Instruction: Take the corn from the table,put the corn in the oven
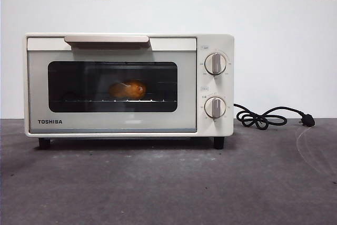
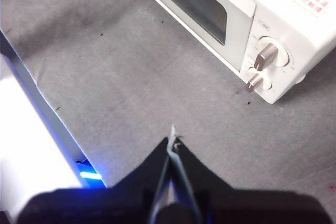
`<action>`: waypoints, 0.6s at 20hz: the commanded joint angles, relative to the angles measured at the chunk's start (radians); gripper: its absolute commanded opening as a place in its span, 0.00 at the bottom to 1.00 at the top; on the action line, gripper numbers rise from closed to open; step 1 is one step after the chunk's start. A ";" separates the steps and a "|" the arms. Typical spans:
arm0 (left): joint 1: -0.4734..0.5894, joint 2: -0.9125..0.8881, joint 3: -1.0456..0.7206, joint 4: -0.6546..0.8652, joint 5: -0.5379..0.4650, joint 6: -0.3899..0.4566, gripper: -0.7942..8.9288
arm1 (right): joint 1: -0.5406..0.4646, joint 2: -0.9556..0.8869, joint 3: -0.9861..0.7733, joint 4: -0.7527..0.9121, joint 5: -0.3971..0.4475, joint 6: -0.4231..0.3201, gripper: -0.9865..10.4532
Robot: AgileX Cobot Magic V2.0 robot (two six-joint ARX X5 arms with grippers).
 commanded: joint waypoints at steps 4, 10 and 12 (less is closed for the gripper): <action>-0.002 -0.003 -0.008 -0.161 -0.080 -0.011 0.08 | 0.000 0.004 0.001 0.005 0.000 0.007 0.08; -0.002 -0.003 -0.008 -0.385 -0.138 -0.010 0.08 | 0.000 0.004 0.001 0.006 0.000 0.007 0.08; -0.002 -0.003 -0.008 -0.384 -0.145 -0.005 0.08 | 0.000 0.004 0.001 0.005 0.000 0.007 0.08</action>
